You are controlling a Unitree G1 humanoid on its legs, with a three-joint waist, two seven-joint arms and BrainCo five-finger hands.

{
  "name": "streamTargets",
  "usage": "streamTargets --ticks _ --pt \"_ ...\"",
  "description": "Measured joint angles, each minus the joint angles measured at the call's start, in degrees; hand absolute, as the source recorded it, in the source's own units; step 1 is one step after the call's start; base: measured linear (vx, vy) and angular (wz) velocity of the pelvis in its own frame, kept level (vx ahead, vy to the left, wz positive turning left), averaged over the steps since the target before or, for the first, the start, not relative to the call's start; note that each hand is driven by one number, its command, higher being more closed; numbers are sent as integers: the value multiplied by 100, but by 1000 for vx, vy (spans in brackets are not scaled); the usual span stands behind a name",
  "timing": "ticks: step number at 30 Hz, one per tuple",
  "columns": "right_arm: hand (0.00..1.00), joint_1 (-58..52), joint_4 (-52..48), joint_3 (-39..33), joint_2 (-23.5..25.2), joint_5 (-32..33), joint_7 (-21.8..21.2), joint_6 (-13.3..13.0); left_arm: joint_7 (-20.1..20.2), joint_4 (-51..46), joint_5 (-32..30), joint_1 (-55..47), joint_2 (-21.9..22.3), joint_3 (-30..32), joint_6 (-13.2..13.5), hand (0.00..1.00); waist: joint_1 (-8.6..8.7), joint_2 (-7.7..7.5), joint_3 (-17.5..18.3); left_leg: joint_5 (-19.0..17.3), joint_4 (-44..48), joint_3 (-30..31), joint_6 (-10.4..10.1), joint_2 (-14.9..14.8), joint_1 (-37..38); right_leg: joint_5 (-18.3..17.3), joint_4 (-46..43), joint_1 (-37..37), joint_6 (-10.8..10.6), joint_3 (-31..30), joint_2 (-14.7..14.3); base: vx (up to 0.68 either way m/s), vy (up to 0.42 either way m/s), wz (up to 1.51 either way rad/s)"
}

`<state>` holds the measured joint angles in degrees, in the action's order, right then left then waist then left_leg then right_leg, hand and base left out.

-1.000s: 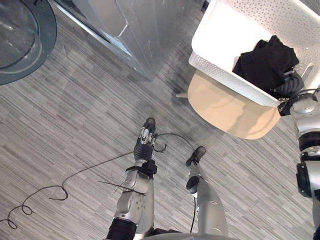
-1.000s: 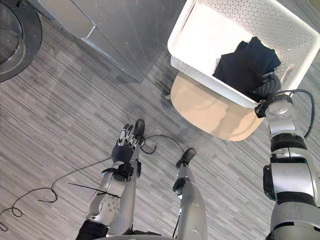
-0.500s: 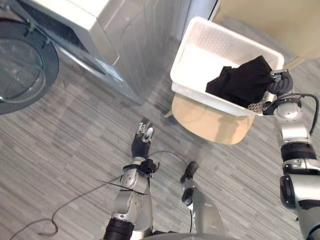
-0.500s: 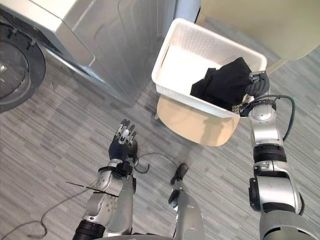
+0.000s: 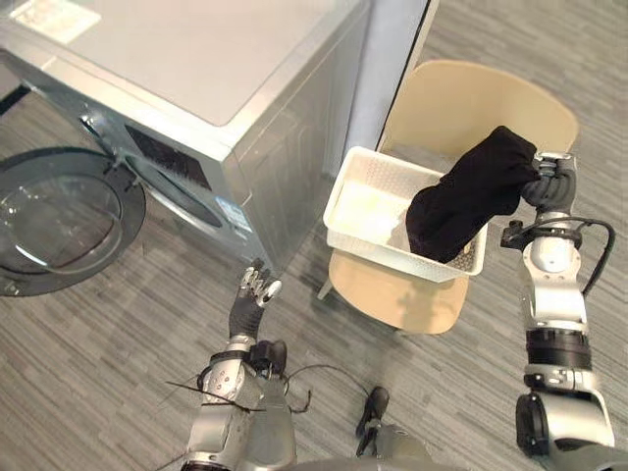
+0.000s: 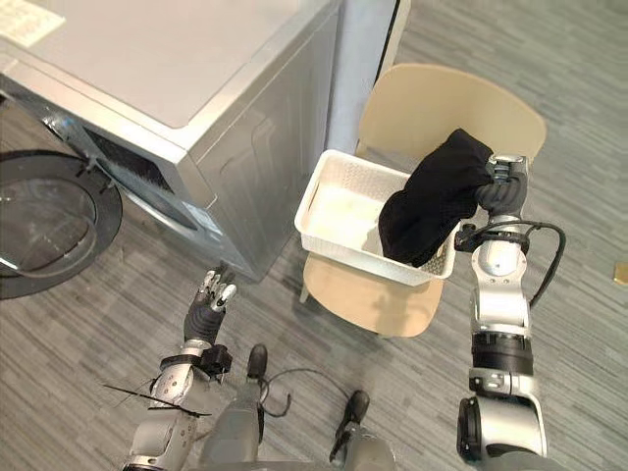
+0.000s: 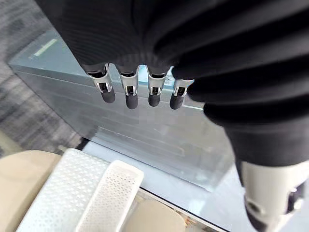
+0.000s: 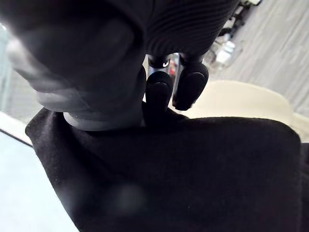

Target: Pick up the laundry basket with both hands and put the clothes into the washing machine.

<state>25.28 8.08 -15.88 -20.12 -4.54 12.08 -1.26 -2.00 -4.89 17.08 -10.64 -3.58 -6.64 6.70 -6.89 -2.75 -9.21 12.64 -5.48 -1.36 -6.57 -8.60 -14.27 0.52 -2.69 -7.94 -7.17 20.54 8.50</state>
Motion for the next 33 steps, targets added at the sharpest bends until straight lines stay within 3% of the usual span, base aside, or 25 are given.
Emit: streamTargets --ticks 4,9,12,21,28,33 --pt "100 -241 -840 184 347 257 -228 -231 46 -905 -304 133 -11 -80 74 0 147 5 355 -55 -19 -32 -48 2 188 -30 81 205 -2 -30 -8 16 -4 -4" --pt "100 -233 -1622 705 497 778 -483 -622 -76 -1249 -963 985 -195 -591 310 0 182 9 578 -64 -14 -50 -51 -11 401 -25 133 418 2 -50 -29 7 -1 0" --pt "100 -110 -1793 1109 689 1198 -643 -775 -172 -1274 -1207 1377 -306 -898 483 0 280 22 749 -65 -42 -75 -52 -13 484 -17 173 497 12 -68 -35 -7 -1 -1" --pt "100 658 -1745 1634 738 2564 -726 -1042 -188 -1147 -1814 1755 -615 -1454 740 0 307 65 892 -69 -46 -325 -57 -32 677 129 329 583 24 -344 -50 -44 7 -14" --pt "100 1186 -1587 1921 743 3012 -725 -1130 -144 -422 -2450 2095 -685 -1701 653 0 309 73 929 -87 -47 -333 -81 -23 685 238 507 663 53 -359 -67 -30 4 -2" --pt "100 1313 -1505 2097 897 3253 -735 -1108 -42 96 -2909 2097 -665 -1813 399 0 305 69 1067 -65 -47 -338 -57 -18 686 276 557 663 59 -381 -67 11 -5 -2"
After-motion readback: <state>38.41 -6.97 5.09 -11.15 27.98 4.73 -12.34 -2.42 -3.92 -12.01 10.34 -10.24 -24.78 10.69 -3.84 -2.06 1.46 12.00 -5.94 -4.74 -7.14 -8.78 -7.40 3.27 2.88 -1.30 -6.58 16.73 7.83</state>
